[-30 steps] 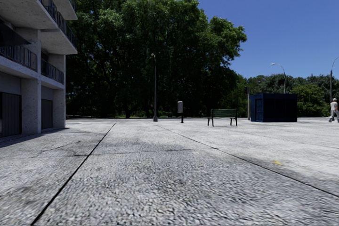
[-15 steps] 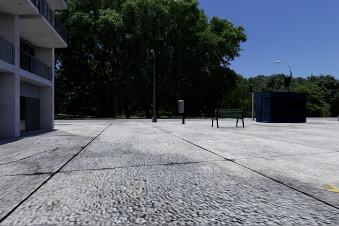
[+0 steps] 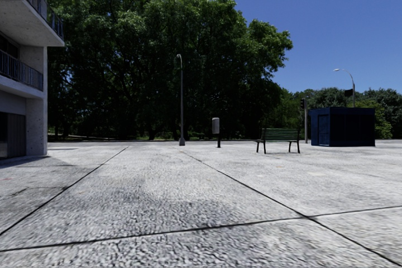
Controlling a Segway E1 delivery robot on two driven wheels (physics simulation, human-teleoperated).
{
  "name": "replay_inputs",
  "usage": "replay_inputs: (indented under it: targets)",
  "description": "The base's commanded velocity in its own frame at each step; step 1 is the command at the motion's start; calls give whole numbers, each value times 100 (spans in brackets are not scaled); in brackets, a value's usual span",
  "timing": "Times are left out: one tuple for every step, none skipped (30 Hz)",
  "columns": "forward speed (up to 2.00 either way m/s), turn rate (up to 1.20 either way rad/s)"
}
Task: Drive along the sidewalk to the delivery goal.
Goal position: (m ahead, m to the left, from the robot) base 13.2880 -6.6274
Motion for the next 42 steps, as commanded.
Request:
replay_inputs:
  targets:
    - [200, 0]
    - [200, 0]
    - [200, 0]
    - [200, 0]
    - [200, 0]
    - [200, 0]
    - [200, 0]
    - [200, 0]
    - [200, 0]
    - [200, 0]
    - [200, 0]
    - [200, 0]
    - [200, 0]
    - [200, 0]
    - [200, 0]
    - [200, 0]
    - [200, 0]
    - [200, 0]
    - [200, 0]
    - [200, 0]
    - [200, 0]
    - [200, 0]
    - [200, 0]
    - [200, 0]
    - [200, 0]
    - [200, 0]
    - [200, 0]
    - [200, 0]
    - [200, 0]
    - [200, 0]
    - [200, 0]
    - [200, 0]
    - [200, 0]
    - [200, 0]
    - [200, 0]
    - [200, 0]
    - [200, 0]
    - [200, 0]
    - [200, 0]
    - [200, 0]
    - [200, 0]
    - [200, 0]
